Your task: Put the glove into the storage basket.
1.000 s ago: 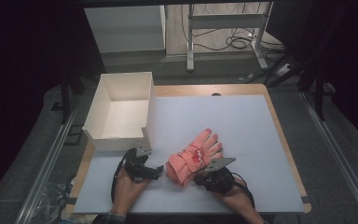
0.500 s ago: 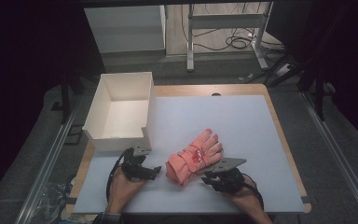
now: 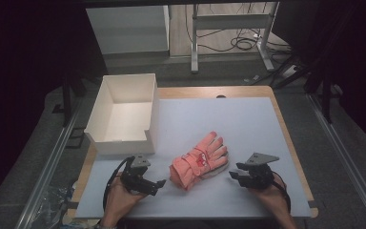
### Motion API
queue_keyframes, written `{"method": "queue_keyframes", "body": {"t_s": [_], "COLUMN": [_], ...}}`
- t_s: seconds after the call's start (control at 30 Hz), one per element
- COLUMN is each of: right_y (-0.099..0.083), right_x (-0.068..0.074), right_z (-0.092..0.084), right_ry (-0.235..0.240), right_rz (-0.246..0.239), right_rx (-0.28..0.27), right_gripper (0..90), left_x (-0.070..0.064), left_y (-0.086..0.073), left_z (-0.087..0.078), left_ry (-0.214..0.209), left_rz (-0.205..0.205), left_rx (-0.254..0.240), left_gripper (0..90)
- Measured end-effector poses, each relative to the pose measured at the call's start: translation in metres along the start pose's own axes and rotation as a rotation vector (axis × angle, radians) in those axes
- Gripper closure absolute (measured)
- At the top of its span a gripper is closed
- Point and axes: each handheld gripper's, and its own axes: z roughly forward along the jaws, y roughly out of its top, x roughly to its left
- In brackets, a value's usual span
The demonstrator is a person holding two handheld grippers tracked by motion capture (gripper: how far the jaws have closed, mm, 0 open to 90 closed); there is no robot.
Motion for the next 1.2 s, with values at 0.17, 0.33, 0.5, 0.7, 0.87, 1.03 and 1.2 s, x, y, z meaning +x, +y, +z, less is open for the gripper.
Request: {"method": "queue_keyframes", "body": {"t_s": [0.17, 0.33, 0.5, 0.7, 0.87, 1.03, 1.2], "right_y": [-0.005, -0.009, -0.013, -0.013, -0.014, -0.014, -0.014], "right_x": [-0.016, -0.026, -0.03, -0.031, -0.031, -0.031, -0.031], "right_z": [-0.004, -0.004, -0.002, -0.002, -0.001, -0.001, -0.001], "right_ry": [-0.064, -0.139, -0.153, -0.155, -0.155, -0.155, -0.154], "right_rz": [0.051, 0.06, 0.078, 0.079, 0.081, 0.082, 0.083], "right_rx": [0.01, 0.036, 0.036, 0.036, 0.033, 0.031, 0.03], "right_gripper": [36.5, 28.2, 21.5, 20.2, 20.2, 20.2, 20.2], "left_x": [-0.009, -0.026, -0.04, -0.049, -0.055, -0.055, -0.055], "left_y": [0.008, 0.022, 0.037, 0.058, 0.077, 0.088, 0.09], "left_z": [-0.006, -0.008, -0.006, -0.006, 0.002, 0.024, 0.045], "left_ry": [-0.054, -0.076, -0.07, -0.057, -0.038, -0.023, -0.026], "left_rz": [0.011, 0.055, 0.099, 0.13, 0.154, 0.145, 0.149], "left_rx": [-0.012, -0.014, 0.0, 0.006, 0.022, 0.052, 0.089], "left_gripper": [0.0, 0.0, 0.0, 0.0, 0.0, 0.0, 0.0]}}
